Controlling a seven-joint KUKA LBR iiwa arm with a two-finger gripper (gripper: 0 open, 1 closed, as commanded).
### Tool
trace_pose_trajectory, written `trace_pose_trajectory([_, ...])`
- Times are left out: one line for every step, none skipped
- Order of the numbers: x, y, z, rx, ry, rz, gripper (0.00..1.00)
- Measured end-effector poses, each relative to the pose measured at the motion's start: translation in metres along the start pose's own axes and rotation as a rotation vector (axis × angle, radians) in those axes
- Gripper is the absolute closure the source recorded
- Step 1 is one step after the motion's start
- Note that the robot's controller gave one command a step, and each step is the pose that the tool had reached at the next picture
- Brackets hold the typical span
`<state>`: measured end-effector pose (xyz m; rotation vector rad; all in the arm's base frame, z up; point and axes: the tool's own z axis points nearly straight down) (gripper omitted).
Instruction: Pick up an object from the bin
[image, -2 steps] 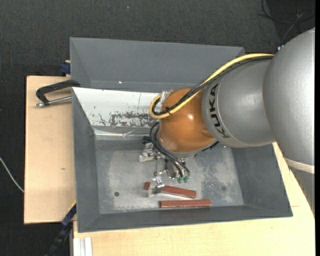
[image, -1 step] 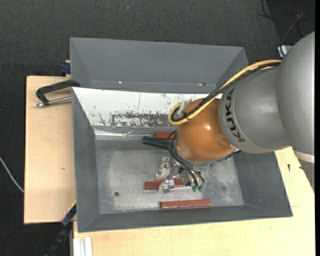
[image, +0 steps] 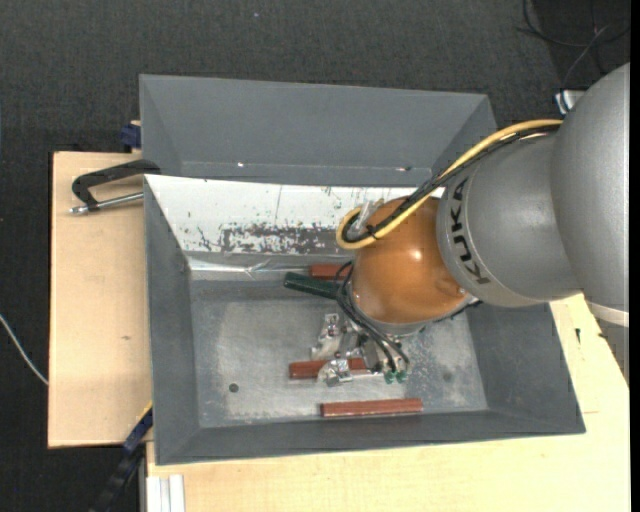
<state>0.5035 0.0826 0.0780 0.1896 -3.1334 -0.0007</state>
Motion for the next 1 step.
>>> trace_pose_trajectory([0.0005,0.0081,-0.1679,0.000,-0.013,-0.061,1.00])
